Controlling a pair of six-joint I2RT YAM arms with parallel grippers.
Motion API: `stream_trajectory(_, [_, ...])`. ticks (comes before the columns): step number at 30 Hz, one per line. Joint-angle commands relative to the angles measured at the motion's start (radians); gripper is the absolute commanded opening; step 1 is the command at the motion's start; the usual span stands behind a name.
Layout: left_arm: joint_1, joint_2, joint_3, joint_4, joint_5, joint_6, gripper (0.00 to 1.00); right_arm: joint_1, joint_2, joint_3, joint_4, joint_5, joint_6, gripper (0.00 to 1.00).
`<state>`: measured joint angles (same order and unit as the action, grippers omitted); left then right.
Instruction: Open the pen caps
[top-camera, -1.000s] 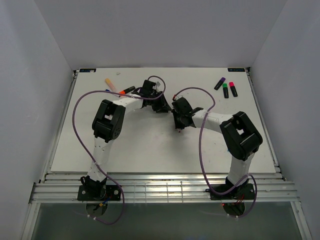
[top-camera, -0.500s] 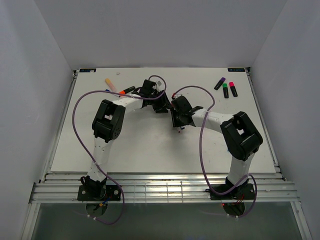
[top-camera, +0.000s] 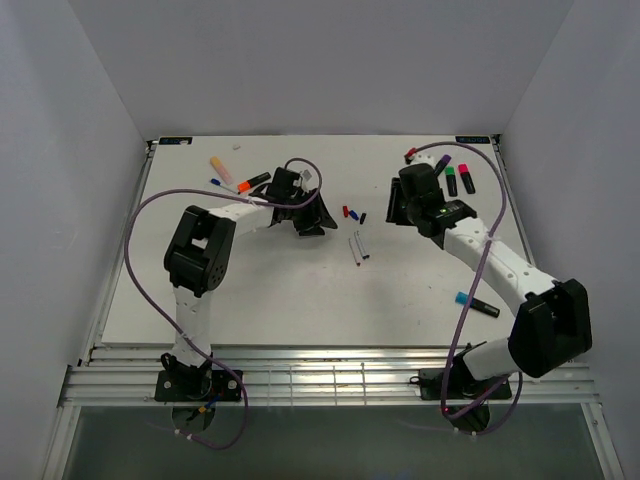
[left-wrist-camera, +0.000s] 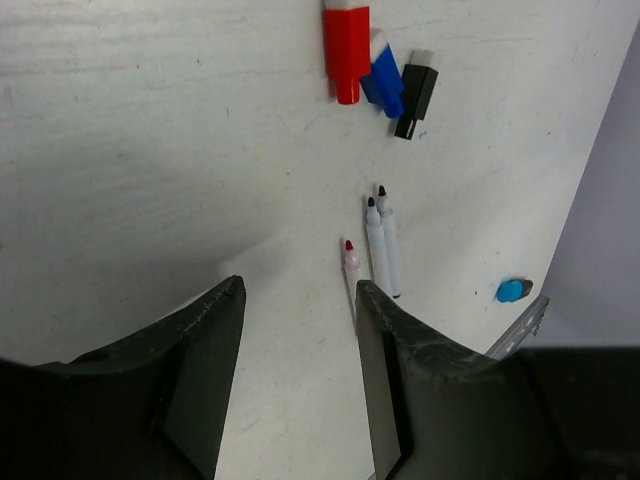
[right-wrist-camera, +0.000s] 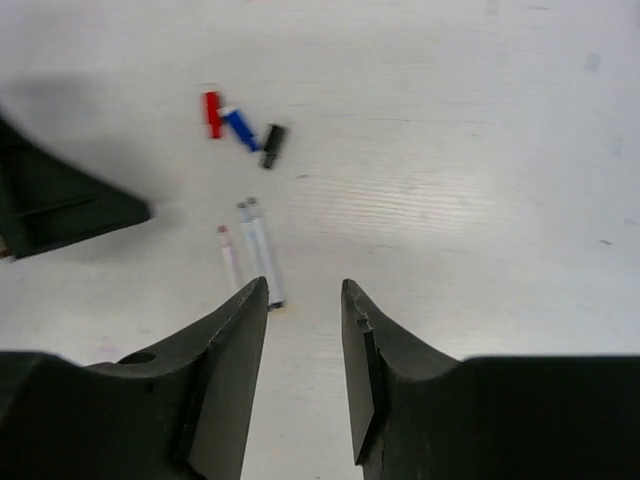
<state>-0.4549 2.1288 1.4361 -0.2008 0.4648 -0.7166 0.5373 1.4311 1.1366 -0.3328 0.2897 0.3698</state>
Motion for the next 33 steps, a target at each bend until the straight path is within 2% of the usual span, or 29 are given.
stream_trajectory(1, [0.004, -0.15, -0.086, 0.078, 0.029, -0.027, 0.59, -0.157, -0.056, -0.03, -0.194, 0.092, 0.04, 0.42])
stream_trajectory(5, [-0.004, -0.225, -0.186, 0.164, 0.046, -0.086, 0.6, -0.354, -0.205, -0.165, -0.235, -0.006, 0.044, 0.43])
stream_trajectory(8, [-0.021, -0.253, -0.246, 0.257, 0.063, -0.129, 0.61, -0.563, -0.28, -0.242, -0.253, -0.087, 0.044, 0.43])
stream_trajectory(12, [-0.037, -0.247, -0.299, 0.322, 0.093, -0.182, 0.61, -0.683, -0.32, -0.307, -0.279, -0.164, 0.075, 0.45])
stream_trajectory(18, [-0.053, -0.231, -0.324, 0.344, 0.135, -0.181, 0.6, -0.805, -0.322, -0.365, -0.31, -0.239, 0.106, 0.52])
stream_trajectory(24, [-0.053, -0.26, -0.351, 0.35, 0.138, -0.161, 0.61, -0.847, -0.336, -0.426, -0.324, -0.232, 0.188, 0.59])
stream_trajectory(27, [-0.053, -0.27, -0.359, 0.359, 0.147, -0.159, 0.61, -0.85, -0.35, -0.46, -0.321, -0.216, 0.241, 0.66])
stream_trajectory(33, [-0.053, -0.268, -0.373, 0.376, 0.161, -0.161, 0.61, -0.856, -0.314, -0.495, -0.316, -0.175, 0.302, 0.67])
